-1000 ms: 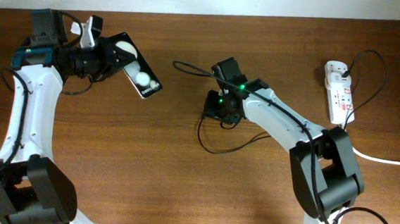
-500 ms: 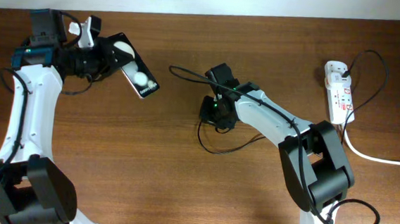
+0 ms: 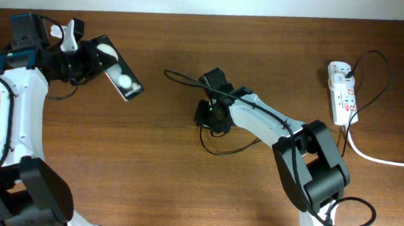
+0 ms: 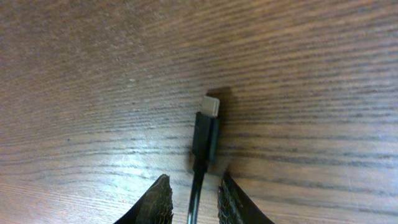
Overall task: Plug charger to phone and switch on socket
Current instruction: 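Lower the right gripper onto the black cable plug and grasp it, then lift the plug upright with the right gripper toward the phone's bottom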
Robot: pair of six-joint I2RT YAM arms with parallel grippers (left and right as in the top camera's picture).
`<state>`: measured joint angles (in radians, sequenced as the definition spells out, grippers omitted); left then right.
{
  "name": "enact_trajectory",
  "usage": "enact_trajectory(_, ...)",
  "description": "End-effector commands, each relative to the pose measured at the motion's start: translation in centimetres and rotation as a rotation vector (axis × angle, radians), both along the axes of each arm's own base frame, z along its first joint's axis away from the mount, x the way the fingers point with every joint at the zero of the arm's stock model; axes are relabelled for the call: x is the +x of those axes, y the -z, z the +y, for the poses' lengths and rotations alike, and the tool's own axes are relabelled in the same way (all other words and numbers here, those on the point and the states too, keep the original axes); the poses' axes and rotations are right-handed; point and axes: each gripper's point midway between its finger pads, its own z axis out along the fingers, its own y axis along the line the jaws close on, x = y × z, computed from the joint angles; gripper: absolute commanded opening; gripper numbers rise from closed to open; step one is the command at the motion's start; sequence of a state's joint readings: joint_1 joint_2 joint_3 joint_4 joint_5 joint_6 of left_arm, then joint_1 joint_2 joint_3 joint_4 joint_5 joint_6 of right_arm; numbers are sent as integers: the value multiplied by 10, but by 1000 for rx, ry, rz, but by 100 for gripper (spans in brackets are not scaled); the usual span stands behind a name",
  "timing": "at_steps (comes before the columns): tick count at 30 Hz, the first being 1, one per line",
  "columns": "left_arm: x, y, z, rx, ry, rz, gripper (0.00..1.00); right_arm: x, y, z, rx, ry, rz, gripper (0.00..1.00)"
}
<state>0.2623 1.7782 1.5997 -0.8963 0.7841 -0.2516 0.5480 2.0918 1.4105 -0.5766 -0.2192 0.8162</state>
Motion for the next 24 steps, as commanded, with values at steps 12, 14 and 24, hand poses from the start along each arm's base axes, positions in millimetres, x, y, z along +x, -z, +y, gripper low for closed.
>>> enact_trajectory(12,-4,23,-23,-82,74,85,0,9,1,-2,81,-156,-19,4)
enact_trajectory(14,-7,24,-32,-85,95,97,0,10,-25,2,217,-273,-56,4)
enact_trajectory(24,-19,-7,-87,-197,384,-114,0,-23,-173,4,462,-586,-339,4)
